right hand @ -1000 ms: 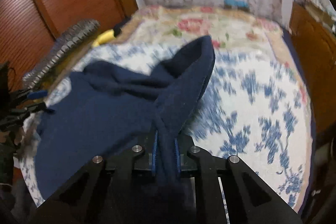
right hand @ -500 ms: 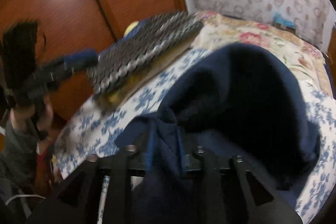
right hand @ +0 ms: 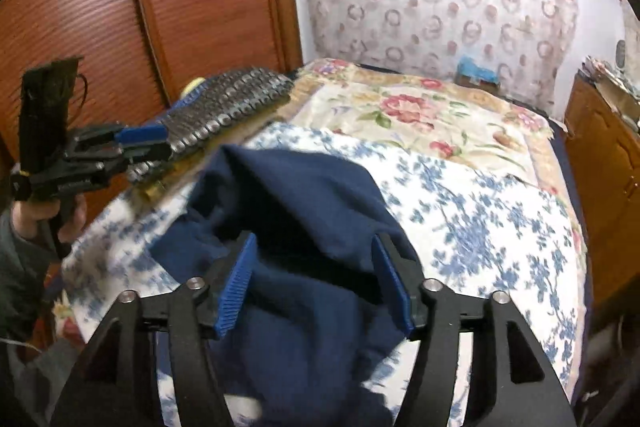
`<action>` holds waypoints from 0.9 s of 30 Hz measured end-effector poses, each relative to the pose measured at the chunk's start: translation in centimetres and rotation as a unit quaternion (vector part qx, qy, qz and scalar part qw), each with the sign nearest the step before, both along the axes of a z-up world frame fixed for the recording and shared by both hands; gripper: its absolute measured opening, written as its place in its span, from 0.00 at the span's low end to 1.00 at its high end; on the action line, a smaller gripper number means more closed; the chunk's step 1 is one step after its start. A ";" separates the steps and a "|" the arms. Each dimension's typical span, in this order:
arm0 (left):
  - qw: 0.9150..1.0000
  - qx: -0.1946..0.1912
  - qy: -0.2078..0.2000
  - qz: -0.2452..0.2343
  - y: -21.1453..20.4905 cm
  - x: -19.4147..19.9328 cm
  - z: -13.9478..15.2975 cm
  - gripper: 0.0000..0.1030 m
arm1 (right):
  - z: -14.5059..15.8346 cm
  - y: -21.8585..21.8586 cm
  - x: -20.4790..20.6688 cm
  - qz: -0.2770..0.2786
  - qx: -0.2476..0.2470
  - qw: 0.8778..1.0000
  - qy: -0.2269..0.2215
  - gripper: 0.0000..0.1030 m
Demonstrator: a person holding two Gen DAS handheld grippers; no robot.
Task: Fold small clothes
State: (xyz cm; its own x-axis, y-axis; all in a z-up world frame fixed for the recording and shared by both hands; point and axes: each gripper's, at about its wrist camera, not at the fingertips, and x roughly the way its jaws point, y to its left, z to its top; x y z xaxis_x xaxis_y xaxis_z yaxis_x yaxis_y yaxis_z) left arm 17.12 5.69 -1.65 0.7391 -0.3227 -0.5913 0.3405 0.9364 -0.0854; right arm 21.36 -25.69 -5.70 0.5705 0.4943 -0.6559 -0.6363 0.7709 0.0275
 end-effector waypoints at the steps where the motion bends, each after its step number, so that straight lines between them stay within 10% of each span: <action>1: 1.000 -0.002 0.001 -0.003 -0.3 0.3 0.0 0.37 | -0.4 -0.3 0.2 -0.002 -0.004 1.000 -0.007 0.65; 13: 0.998 -0.001 0.002 -0.068 -6.4 2.5 1.4 0.37 | -3.6 -6.1 2.8 -0.043 0.004 0.997 0.057 0.65; 27: 0.998 0.044 0.027 -0.036 -6.6 2.3 -1.5 0.37 | -4.7 -12.8 -6.6 -0.063 0.019 0.992 0.110 0.65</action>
State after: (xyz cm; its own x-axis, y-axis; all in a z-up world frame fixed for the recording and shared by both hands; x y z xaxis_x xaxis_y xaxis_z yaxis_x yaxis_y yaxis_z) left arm 19.47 -0.92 -3.14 0.6815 -0.3194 -0.6584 0.4048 0.9141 -0.0244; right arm 14.81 -38.46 -10.37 0.4738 0.4546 -0.7542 -0.5100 0.8399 0.1858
